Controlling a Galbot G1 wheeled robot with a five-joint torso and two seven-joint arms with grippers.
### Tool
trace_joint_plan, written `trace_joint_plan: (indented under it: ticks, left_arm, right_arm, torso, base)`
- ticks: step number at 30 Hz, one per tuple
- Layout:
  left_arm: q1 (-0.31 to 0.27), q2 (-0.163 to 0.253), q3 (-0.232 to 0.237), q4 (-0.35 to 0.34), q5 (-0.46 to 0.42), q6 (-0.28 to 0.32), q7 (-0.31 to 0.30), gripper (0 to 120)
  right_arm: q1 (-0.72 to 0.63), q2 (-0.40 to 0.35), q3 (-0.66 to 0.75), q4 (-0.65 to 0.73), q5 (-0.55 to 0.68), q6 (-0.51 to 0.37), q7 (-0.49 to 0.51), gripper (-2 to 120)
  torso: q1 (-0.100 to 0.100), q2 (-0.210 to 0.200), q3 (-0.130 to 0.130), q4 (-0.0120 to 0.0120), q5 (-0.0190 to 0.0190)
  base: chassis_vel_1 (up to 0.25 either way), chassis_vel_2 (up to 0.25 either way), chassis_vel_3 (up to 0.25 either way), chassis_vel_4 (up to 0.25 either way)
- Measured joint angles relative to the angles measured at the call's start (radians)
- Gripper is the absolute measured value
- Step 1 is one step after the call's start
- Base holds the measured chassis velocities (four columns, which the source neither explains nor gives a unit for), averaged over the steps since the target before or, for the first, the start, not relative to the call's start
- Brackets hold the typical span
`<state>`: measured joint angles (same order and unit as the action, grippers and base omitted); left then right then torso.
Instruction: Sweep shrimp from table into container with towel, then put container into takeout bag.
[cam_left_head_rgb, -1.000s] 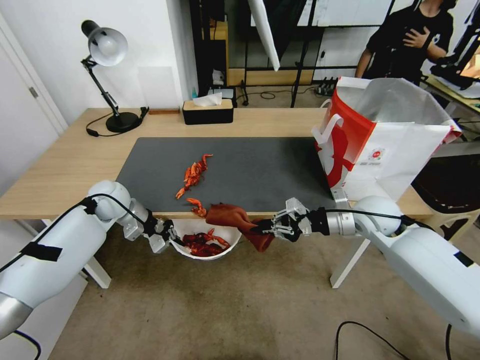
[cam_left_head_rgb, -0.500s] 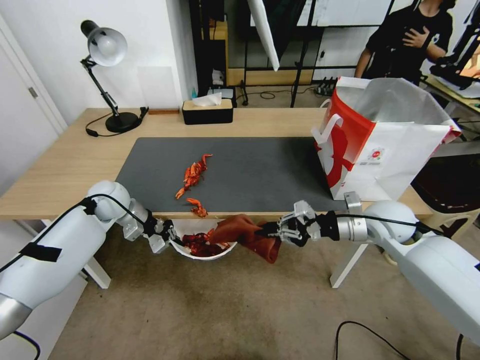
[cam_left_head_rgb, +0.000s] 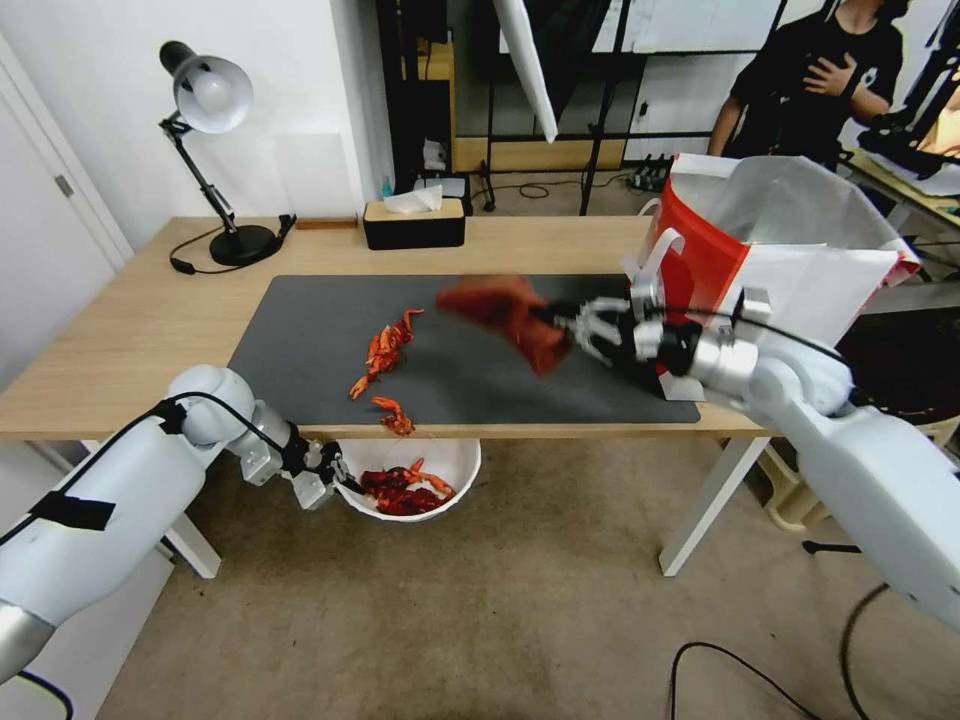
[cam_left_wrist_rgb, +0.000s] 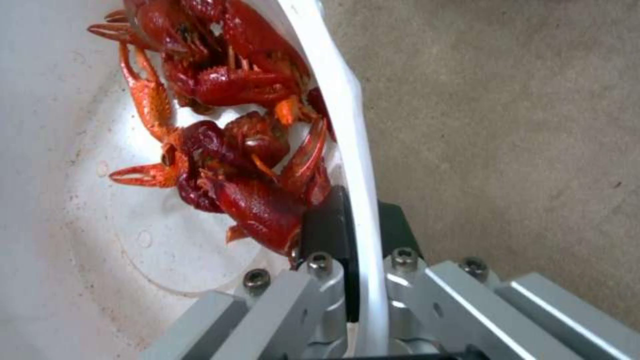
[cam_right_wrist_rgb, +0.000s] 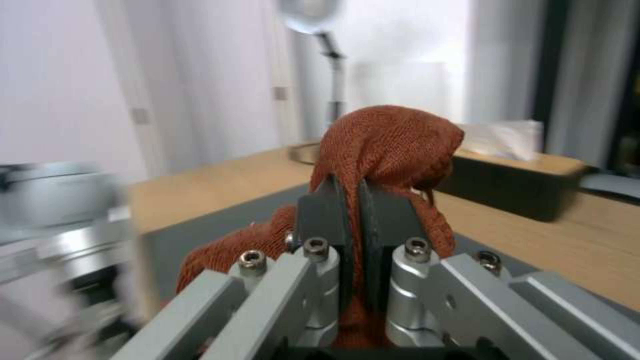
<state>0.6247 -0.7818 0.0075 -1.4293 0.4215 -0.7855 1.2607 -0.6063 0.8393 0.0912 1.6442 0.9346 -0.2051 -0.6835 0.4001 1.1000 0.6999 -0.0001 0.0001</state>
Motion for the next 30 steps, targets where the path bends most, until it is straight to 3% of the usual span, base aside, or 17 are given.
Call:
trace_joint_plan:
  ticks: [4, 6, 8, 14, 16, 17, 21, 30]
  left_arm:
    - [0.006, 0.003, -0.002, -0.002, -0.001, 0.000, 0.000, 0]
    - [0.018, 0.009, -0.006, -0.008, -0.002, 0.000, -0.001, 0]
    - [0.022, 0.012, -0.007, -0.009, -0.002, 0.000, -0.001, 0]
    - [0.023, 0.013, -0.008, -0.006, 0.002, -0.008, -0.002, 0]
    - [0.021, 0.015, -0.008, -0.002, 0.004, -0.013, -0.001, 0]
    - [0.021, 0.015, -0.008, -0.002, 0.004, -0.013, -0.001, 0]
    - [0.027, 0.015, -0.015, 0.016, 0.003, -0.024, 0.000, 0]
    - [0.021, 0.000, -0.010, 0.025, 0.005, -0.028, 0.000, 0]
  right_arm:
    - [0.031, 0.038, -0.031, -0.038, -0.016, 0.011, 0.066, 2]
    - [0.084, 0.116, -0.098, -0.115, -0.084, 0.021, 0.188, 2]
    - [0.112, 0.154, -0.136, -0.154, -0.124, 0.021, 0.250, 2]
    - [0.242, 0.281, -0.229, -0.356, -0.237, 0.023, 0.323, 2]
    - [0.323, 0.342, -0.259, -0.492, -0.282, 0.035, 0.305, 2]
    - [0.323, 0.342, -0.259, -0.492, -0.282, 0.035, 0.305, 2]
    - [0.413, 0.415, -0.307, -0.673, -0.350, 0.041, 0.170, 2]
    - [0.444, 0.445, -0.348, -0.735, -0.422, 0.051, -0.018, 2]
  torso:
    - [0.000, 0.000, 0.000, 0.0002, -0.0003]
    - [0.000, 0.000, 0.000, 0.0002, -0.0001]
    - [0.000, 0.000, 0.000, 0.0002, -0.0002]
    - [0.000, 0.000, 0.000, 0.0002, -0.0004]
    - [0.000, 0.000, 0.000, 0.0000, -0.0006]
    - [0.000, 0.000, 0.000, 0.0000, -0.0006]
    - [0.000, 0.000, 0.000, 0.0002, -0.0003]
    - [0.000, 0.000, 0.000, -0.0002, -0.0002]
  base:
    - [0.000, 0.000, 0.000, 0.000]
    - [0.000, 0.000, 0.000, 0.000]
    - [0.000, 0.000, 0.000, 0.000]
    - [0.000, 0.000, 0.000, 0.000]
    - [0.000, 0.000, 0.000, 0.000]
    - [0.000, 0.000, 0.000, 0.000]
    - [0.000, 0.000, 0.000, 0.000]
    - [0.000, 0.000, 0.000, 0.000]
